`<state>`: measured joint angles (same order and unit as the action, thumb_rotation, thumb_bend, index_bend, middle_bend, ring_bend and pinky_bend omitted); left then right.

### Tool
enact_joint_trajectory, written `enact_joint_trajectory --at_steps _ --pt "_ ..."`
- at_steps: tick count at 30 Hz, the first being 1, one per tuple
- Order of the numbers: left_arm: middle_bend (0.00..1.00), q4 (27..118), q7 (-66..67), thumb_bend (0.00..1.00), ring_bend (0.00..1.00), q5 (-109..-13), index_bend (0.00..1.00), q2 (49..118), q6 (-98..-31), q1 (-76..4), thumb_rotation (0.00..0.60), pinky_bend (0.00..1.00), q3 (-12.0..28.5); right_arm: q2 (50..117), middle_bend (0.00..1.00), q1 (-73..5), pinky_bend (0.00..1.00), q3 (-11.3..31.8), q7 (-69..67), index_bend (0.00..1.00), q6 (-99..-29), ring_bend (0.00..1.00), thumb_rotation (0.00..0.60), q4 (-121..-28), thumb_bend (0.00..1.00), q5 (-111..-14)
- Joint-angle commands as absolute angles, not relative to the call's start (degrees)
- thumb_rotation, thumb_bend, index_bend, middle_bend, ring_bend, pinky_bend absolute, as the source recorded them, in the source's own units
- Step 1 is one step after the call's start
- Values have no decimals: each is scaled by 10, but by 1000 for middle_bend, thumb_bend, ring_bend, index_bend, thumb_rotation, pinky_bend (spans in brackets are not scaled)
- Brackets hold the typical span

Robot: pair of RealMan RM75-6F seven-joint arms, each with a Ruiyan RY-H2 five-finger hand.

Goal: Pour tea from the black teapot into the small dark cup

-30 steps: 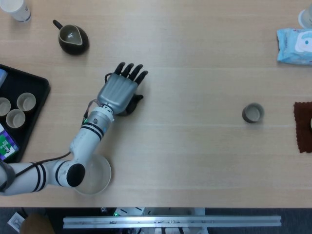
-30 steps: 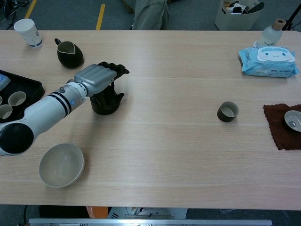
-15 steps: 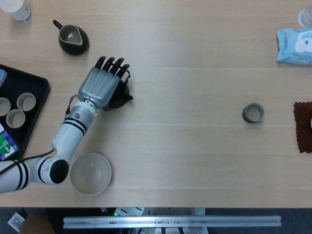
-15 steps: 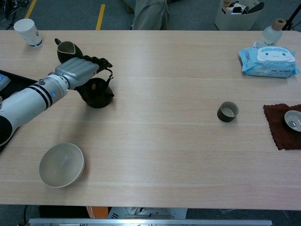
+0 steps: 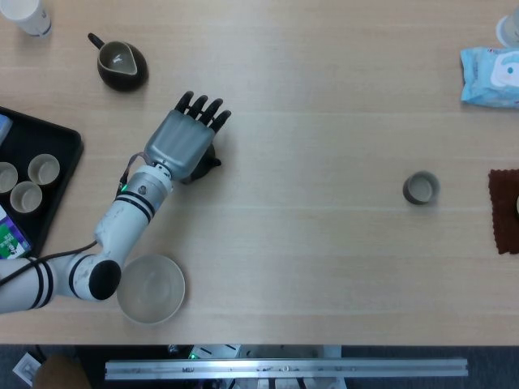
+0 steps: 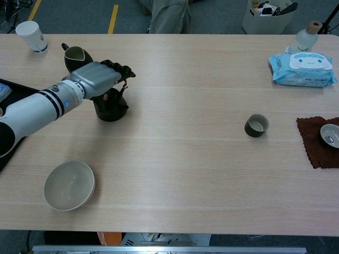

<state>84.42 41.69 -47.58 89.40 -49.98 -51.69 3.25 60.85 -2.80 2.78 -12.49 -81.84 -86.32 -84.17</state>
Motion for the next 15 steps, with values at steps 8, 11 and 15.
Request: enact_joint_trajectory --at_steps 8,11,15 --pt "0 815 472 142 0 -417 75 915 -501 -547 600 12 28 629 325 -23 283 24 -140 337 -820 263 600 -830 67 -841" --pt "0 815 480 142 0 -408 134 914 -505 -549 600 12 24 631 325 -23 284 24 -143 337 -819 263 600 -827 67 -841" --pt "0 820 484 142 0 -401 188 912 -512 -550 600 12 21 632 325 -24 283 25 -144 337 -819 263 600 -825 67 -843"
